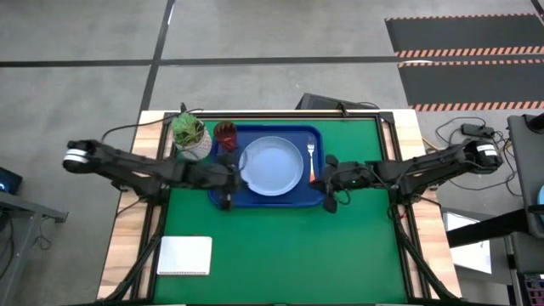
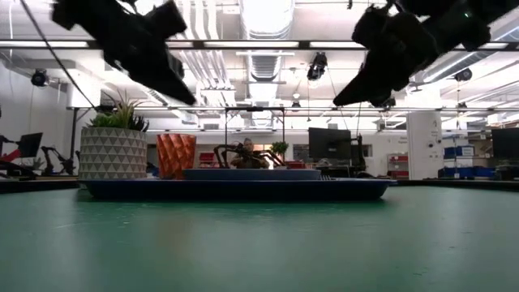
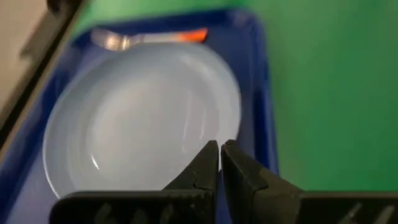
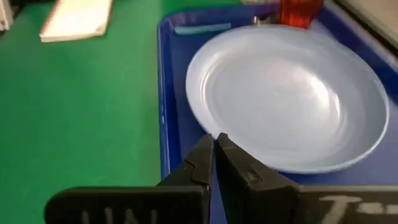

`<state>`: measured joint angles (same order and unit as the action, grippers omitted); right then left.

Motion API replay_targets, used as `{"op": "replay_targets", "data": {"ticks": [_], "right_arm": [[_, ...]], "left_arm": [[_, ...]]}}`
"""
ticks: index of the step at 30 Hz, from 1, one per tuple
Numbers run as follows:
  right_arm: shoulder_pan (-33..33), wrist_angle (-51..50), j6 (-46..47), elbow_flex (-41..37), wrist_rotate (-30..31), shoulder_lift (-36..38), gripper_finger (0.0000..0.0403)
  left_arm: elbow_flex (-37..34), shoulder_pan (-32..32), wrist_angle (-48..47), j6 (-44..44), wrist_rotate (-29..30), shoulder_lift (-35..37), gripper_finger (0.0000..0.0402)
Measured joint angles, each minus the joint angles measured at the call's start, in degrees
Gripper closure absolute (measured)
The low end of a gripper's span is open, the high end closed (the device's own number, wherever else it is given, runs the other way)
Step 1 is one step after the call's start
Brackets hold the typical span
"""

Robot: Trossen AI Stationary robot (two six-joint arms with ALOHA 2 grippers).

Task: Pick and place plate/cup/fork/spoon on tray
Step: Return to Home Position

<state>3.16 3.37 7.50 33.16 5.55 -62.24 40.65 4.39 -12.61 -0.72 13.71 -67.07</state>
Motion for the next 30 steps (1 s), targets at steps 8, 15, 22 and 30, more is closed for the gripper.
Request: {"op": "replay_targets", "data": {"ticks": [8, 15, 22, 30], "right_arm": [[0.0, 15.2, -3.7, -12.6, -4.2, 9.3, 0.0394], [0.0, 19.6, -3.0, -22.0, -4.1, 20.5, 0.0394], [-0.1, 20.1, -3.2, -27.9, -4.1, 31.4, 0.0394], [-0.1, 17.7, -6.1, -31.7, -4.1, 42.3, 0.0394]], "left_arm": [[-10.9, 1.2, 7.1, -1.2, 0.0, 17.5, 0.04], [-20.9, 1.1, 11.3, -1.5, 0.0, 32.4, 0.04], [-27.0, 1.1, 11.0, -2.9, 0.1, 45.0, 0.04], [-32.4, 1.1, 10.9, -4.5, 0.2, 55.7, 0.04]]}}
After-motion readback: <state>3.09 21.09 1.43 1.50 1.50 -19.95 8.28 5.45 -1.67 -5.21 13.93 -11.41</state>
